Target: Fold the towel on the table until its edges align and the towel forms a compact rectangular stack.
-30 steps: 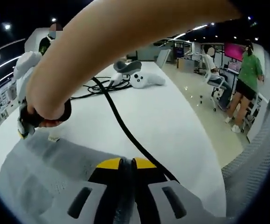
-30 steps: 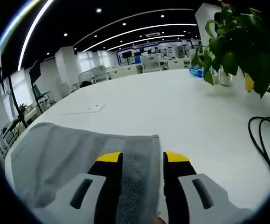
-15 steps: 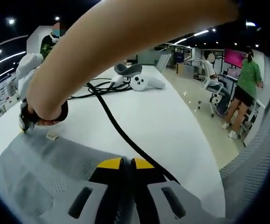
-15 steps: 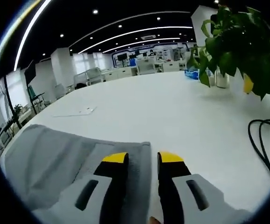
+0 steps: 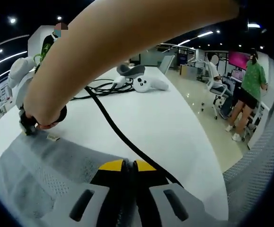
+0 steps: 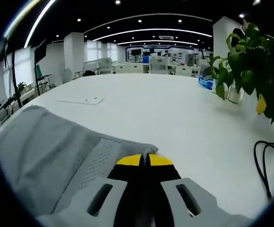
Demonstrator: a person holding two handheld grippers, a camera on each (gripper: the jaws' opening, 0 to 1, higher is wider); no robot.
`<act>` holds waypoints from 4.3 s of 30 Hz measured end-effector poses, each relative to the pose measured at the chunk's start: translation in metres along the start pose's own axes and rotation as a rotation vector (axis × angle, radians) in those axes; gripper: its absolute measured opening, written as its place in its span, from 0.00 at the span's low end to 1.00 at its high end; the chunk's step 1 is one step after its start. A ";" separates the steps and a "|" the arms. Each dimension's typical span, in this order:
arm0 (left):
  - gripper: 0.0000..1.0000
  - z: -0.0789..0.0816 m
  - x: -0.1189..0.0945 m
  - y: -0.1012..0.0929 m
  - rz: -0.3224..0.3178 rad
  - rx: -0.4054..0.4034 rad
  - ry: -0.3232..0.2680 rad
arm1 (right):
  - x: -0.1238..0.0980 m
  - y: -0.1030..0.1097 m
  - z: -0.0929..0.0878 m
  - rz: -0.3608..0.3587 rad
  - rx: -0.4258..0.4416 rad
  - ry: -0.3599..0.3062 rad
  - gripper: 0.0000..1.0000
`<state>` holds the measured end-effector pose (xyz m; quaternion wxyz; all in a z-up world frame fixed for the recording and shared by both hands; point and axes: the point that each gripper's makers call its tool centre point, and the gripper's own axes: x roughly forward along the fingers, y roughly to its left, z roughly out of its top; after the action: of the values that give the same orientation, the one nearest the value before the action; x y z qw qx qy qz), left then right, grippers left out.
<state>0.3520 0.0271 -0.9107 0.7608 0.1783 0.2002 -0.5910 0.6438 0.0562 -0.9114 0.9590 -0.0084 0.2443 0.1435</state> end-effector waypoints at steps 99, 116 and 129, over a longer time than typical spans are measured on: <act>0.04 0.031 -0.309 0.086 0.505 -0.162 -0.216 | -0.079 0.210 0.215 0.417 0.390 -0.250 0.00; 0.04 0.008 -0.390 0.097 0.610 -0.182 -0.246 | -0.072 0.311 0.244 0.494 0.356 -0.252 0.00; 0.04 -0.013 -0.444 0.106 0.677 -0.190 -0.252 | -0.070 0.374 0.253 0.551 0.327 -0.242 0.00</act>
<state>0.3555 0.4265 -0.6894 0.9450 0.0889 0.0887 -0.3021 0.5987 0.4180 -0.6356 0.8948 0.2289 0.1418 0.3562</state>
